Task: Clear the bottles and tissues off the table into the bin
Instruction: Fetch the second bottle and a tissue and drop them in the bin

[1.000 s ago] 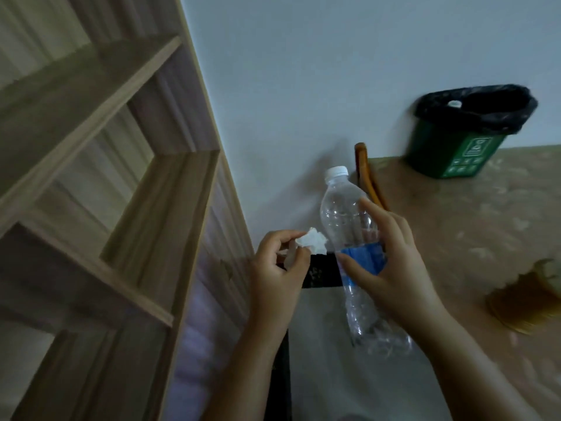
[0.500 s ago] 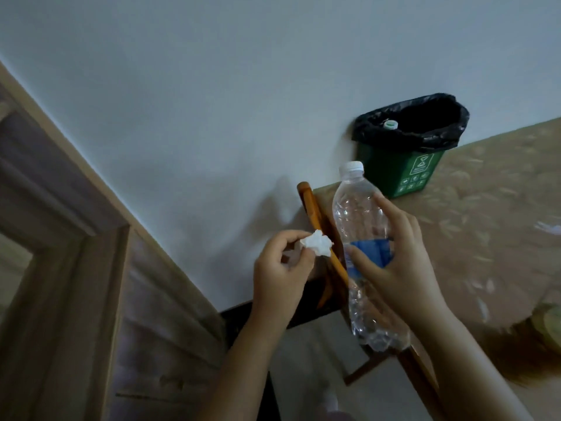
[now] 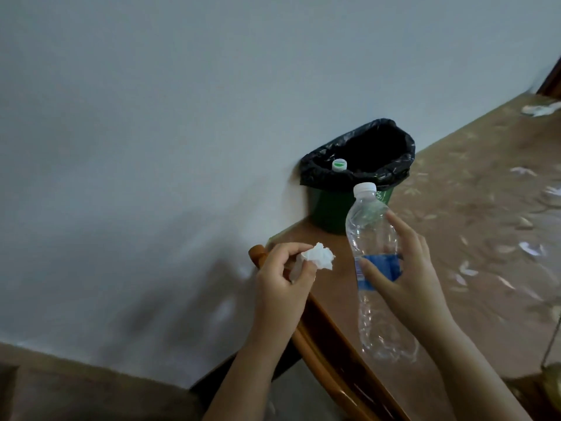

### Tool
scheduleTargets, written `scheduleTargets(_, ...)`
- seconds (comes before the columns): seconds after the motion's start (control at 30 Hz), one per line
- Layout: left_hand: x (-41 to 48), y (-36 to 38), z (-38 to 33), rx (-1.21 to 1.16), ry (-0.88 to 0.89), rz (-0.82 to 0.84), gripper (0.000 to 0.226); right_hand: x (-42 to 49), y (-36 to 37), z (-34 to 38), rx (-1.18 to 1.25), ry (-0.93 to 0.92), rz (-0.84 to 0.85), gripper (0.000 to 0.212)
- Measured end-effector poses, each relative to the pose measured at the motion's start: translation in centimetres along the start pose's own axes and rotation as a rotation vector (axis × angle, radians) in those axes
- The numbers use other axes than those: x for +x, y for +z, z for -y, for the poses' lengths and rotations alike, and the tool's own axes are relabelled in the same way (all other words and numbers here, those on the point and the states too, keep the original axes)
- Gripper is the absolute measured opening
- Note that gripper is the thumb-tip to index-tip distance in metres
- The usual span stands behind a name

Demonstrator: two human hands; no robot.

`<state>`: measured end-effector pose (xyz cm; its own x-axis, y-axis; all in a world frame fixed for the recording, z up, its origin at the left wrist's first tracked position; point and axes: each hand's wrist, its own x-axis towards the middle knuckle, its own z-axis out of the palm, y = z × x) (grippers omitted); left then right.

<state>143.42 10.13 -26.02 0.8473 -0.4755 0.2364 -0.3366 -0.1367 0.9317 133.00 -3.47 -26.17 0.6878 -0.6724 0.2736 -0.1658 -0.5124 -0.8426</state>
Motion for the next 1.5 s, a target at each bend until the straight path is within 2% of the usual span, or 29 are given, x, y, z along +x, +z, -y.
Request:
scheduleTargets(0.13, 4.5, 1.0, 1.0, 0.001, 0.039, 0.053, 0.012, 3.1, 0.4, -1.0, -0.043, 0.073, -0.101, 0.074)
scheduleTargets(0.47, 17.6, 0.8, 2.9, 0.004, 0.166, 0.284, 0.019, 14.5, 3.7, -0.7, -0.081, 0.199, -0.325, 0.072)
scheduleTargets(0.6, 21.1, 1.6, 3.9, -0.01, 0.179, 0.319, 0.021, 17.9, 4.4, -0.6, -0.093, 0.214, -0.374, 0.071)
scheduleTargets(0.73, 22.9, 2.4, 4.3, -0.049, 0.168, 0.361, 0.026, 20.9, 4.4, -1.3, -0.056, 0.234, -0.395, 0.069)
scheduleTargets(0.97, 24.7, 3.6, 4.2, -0.095, 0.112, 0.338, 0.014, 26.0, 3.5, -3.0, 0.025, 0.236, -0.468, 0.069)
scheduleTargets(1.1, 25.4, 4.0, 3.8, -0.072, 0.13, 0.332, 0.025, 28.4, 3.4, -3.9, 0.141, 0.263, -0.605, 0.07)
scheduleTargets(1.3, 25.9, 5.2, 3.2, -0.071, 0.133, 0.327, 0.017, 30.3, 3.3, -4.9, 0.237, 0.274, -0.838, 0.074)
scheduleTargets(1.5, 26.1, 6.8, 3.1, -0.058, 0.142, 0.356, 0.016, 30.3, 3.4, -6.3, 0.207, 0.267, -0.876, 0.088)
